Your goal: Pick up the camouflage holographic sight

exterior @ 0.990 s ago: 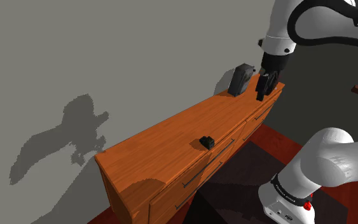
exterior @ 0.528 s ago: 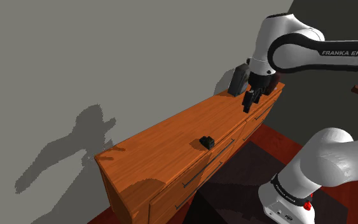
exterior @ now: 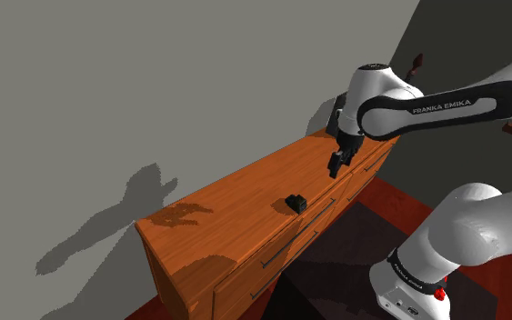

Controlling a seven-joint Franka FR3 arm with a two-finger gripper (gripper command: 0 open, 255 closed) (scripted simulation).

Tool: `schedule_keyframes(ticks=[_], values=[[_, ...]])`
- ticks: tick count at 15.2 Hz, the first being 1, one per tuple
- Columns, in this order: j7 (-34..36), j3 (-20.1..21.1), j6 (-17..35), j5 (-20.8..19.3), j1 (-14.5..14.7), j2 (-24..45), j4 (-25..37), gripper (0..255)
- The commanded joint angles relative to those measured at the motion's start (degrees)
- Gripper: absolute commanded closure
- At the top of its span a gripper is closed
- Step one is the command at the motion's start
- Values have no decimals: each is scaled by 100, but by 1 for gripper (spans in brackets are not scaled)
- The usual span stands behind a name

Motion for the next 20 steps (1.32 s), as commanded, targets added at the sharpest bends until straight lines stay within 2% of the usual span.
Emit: schedule_keyframes(ticks=[1,10,15,20], values=[[47,-29,608,-28,-20,442,-79,0],[210,-177,3197,-253,-185,2794,-13,0],[326,-234,4396,-372,-247,4256,418,0],[384,-253,5305,-390,-293,5652,1075,0]])
